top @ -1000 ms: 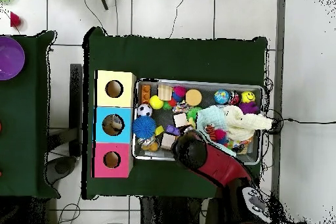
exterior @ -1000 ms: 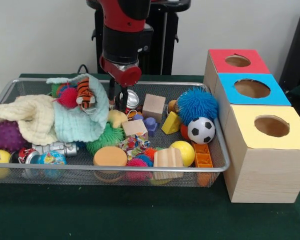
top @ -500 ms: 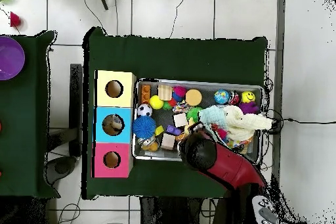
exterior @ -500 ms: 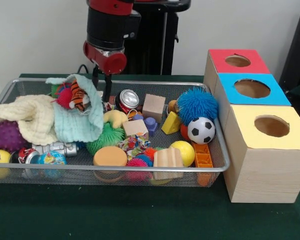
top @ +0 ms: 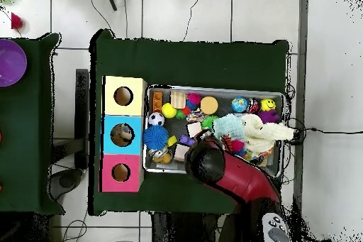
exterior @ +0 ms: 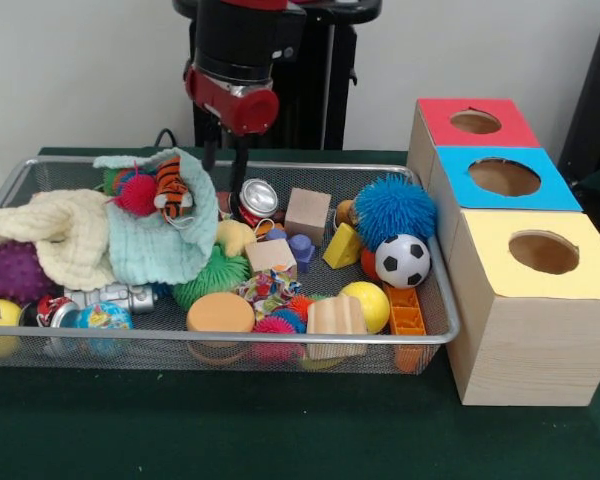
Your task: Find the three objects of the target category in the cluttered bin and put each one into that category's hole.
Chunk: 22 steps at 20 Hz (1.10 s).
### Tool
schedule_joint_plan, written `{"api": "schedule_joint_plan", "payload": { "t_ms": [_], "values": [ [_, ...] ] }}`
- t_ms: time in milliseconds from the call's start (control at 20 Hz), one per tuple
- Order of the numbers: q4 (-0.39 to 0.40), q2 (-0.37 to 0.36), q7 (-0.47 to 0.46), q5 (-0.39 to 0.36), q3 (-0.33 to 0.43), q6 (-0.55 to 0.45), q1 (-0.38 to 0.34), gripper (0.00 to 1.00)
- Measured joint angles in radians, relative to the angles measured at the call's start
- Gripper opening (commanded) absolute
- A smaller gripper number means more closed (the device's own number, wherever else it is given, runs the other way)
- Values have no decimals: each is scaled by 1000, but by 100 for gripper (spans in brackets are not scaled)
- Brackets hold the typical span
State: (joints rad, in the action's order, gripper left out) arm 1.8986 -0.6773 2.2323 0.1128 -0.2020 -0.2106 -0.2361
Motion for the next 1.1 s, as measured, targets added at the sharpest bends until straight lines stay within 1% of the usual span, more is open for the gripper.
{"api": "schedule_joint_plan", "payload": {
  "t_ms": [200, 300, 600, 650, 950, 1100],
  "values": [
    [0, -14, 0, 21, 0, -37, 35, 100],
    [0, -25, 0, 42, 0, -60, 65, 100],
    [0, -30, 0, 87, 1, -68, 112, 100],
    [1, -29, 0, 104, 2, -68, 120, 100],
    [8, -16, 0, 163, 21, -57, 123, 100],
    [23, 0, 0, 199, 44, -15, 123, 100]
  ]
}}
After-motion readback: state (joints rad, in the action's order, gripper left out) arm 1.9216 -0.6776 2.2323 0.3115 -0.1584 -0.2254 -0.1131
